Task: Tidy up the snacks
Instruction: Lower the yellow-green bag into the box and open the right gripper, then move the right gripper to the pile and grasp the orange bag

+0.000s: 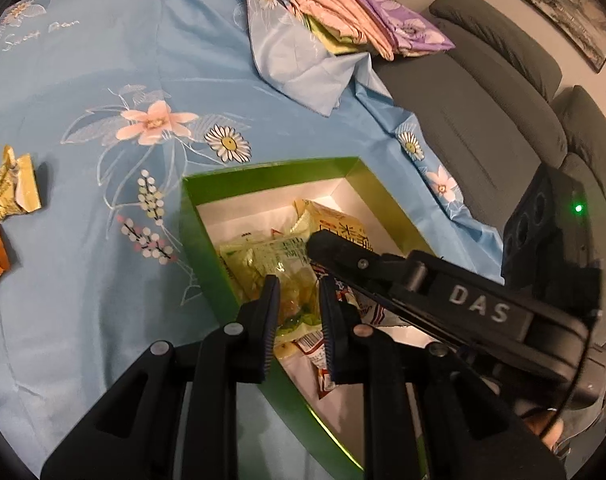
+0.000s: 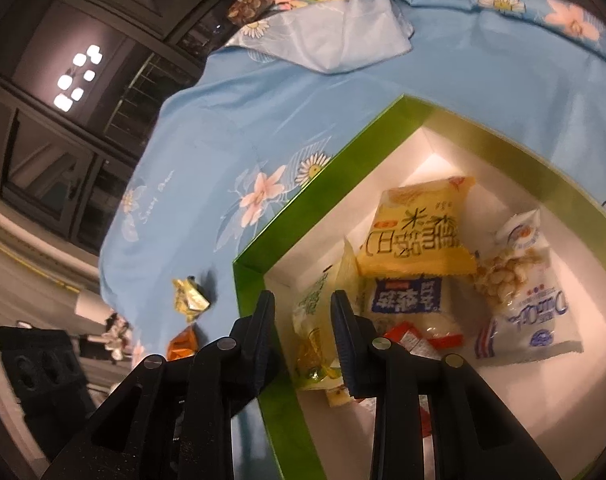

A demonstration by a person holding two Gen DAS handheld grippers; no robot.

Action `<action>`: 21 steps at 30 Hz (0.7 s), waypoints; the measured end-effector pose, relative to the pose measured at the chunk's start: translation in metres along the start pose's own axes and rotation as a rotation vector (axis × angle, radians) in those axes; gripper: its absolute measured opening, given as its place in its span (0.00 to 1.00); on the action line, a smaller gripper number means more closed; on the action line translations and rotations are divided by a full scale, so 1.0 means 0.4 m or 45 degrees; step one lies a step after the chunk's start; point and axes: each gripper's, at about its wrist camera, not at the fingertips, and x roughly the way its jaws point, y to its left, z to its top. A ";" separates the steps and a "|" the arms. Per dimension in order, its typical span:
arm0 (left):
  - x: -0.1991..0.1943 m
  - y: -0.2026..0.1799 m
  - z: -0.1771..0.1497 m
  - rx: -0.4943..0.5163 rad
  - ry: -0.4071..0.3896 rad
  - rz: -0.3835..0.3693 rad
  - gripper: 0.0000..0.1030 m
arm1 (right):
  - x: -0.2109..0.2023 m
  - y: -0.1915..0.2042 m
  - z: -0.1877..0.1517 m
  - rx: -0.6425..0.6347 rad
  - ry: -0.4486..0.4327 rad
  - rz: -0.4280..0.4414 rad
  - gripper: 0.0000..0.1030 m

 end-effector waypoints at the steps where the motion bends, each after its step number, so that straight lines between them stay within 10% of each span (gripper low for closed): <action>1: -0.011 0.003 0.001 -0.003 -0.011 -0.002 0.18 | -0.004 0.003 0.000 -0.006 -0.017 -0.011 0.32; 6: -0.078 0.049 -0.007 -0.058 -0.077 0.016 0.24 | -0.021 0.029 -0.004 -0.067 -0.058 0.018 0.32; 13: -0.212 0.215 -0.056 -0.233 -0.199 0.124 0.53 | 0.000 0.145 -0.043 -0.254 -0.030 0.085 0.77; 21: -0.363 0.500 -0.117 -0.607 -0.321 0.355 0.75 | 0.197 0.405 -0.113 -0.479 0.266 0.208 0.79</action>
